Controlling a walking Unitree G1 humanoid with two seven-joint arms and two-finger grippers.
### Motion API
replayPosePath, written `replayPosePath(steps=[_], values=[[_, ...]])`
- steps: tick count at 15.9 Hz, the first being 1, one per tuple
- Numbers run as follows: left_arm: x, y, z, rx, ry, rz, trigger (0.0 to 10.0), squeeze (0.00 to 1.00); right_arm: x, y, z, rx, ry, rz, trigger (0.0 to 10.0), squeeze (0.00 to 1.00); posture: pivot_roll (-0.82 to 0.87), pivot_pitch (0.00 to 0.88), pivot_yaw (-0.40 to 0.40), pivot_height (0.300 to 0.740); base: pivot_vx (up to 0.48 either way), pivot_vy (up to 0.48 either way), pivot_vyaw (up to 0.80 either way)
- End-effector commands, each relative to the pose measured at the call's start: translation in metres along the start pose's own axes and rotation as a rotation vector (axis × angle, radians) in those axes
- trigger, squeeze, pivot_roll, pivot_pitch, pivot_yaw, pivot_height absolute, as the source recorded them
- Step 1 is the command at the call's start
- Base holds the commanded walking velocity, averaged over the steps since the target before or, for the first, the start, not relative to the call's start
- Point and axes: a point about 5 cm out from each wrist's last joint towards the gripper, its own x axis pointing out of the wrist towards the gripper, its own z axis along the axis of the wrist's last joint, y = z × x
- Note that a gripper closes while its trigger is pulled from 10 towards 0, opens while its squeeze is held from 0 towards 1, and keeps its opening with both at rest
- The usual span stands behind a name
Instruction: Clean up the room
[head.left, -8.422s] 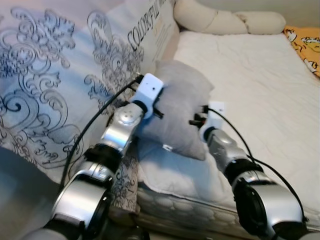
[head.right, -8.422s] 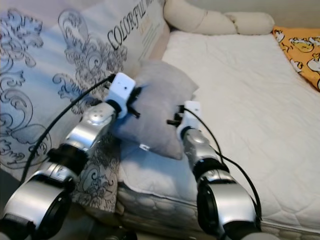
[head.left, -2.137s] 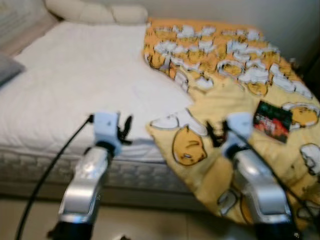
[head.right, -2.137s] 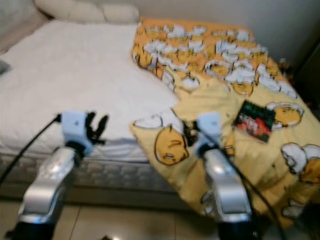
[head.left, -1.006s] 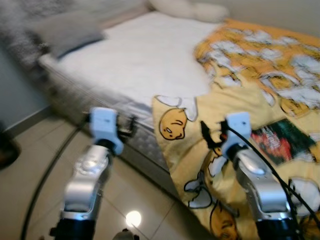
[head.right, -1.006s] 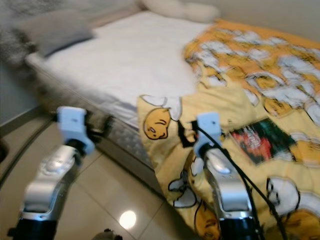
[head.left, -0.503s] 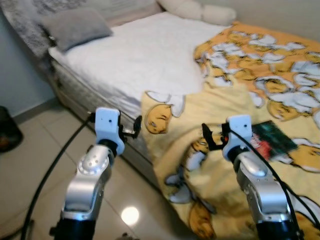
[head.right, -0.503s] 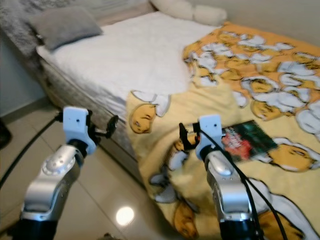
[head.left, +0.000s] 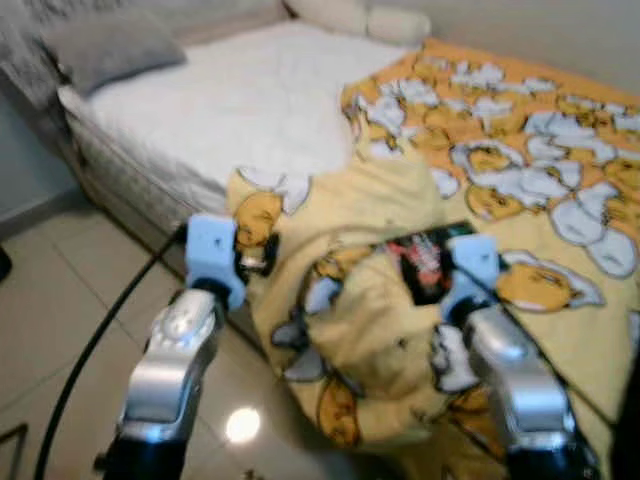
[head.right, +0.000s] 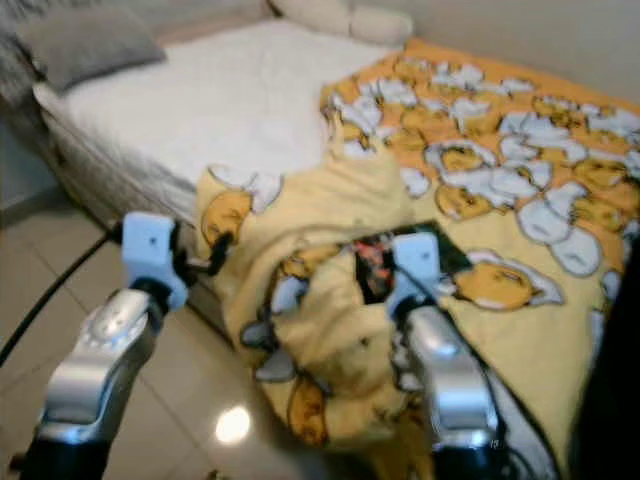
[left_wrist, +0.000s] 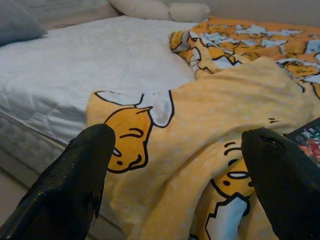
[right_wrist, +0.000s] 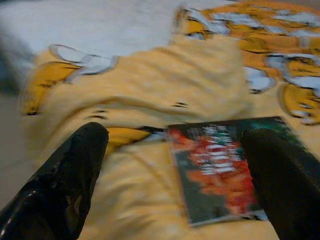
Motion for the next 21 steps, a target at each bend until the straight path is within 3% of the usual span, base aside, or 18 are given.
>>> replayPosePath(steps=[1, 3, 5, 9, 12, 14, 21], values=[[0.0008, 0.0021, 0.0004, -0.002, 0.011, 0.022, 10.0, 1.00, 0.0006, -0.0021, 0.0054, -0.007, -0.017, -0.006, 10.0, 0.00, -0.02, 0.000, 0.009, 0.740, 0.000, 0.000, 0.00], [0.0004, 0.0017, 0.0031, 0.003, -0.017, 0.008, 10.0, 0.82, 0.0011, -0.0020, 0.0044, -0.001, -0.015, -0.004, 10.0, 0.00, -0.01, 0.000, 0.010, 0.740, 0.000, 0.000, 0.00], [0.0000, 0.0002, 0.0050, 0.048, -0.040, -0.023, 10.0, 0.73, 0.0012, -0.0013, 0.0036, 0.004, -0.015, -0.006, 10.0, 0.00, -0.02, 0.000, 0.013, 0.740, 0.000, 0.000, 0.00], [0.0012, 0.0012, 0.0067, 0.050, -0.063, -0.022, 10.0, 0.74, 0.0012, 0.0013, 0.0014, 0.014, -0.011, -0.004, 10.0, 0.00, -0.02, 0.000, 0.017, 0.740, 0.126, 0.000, 0.00], [0.0008, 0.0014, 0.0066, 0.055, -0.066, -0.034, 10.0, 0.75, 0.0022, 0.0053, 0.0005, -0.034, 0.001, 0.022, 10.0, 0.00, -0.01, 0.000, 0.017, 0.740, 0.294, 0.000, 0.27], [-0.0005, 0.0018, 0.0063, 0.051, -0.066, -0.037, 10.0, 0.75, 0.0029, 0.0067, 0.0013, -0.025, -0.003, 0.027, 10.0, 0.00, -0.01, 0.000, 0.016, 0.740, 0.358, 0.000, 0.80], [-0.0025, 0.0018, 0.0049, 0.046, -0.059, -0.049, 10.0, 0.75, 0.0019, 0.0055, -0.0006, 0.007, -0.003, 0.032, 10.0, 0.00, -0.01, 0.000, 0.015, 0.740, 0.401, 0.000, 0.00]])
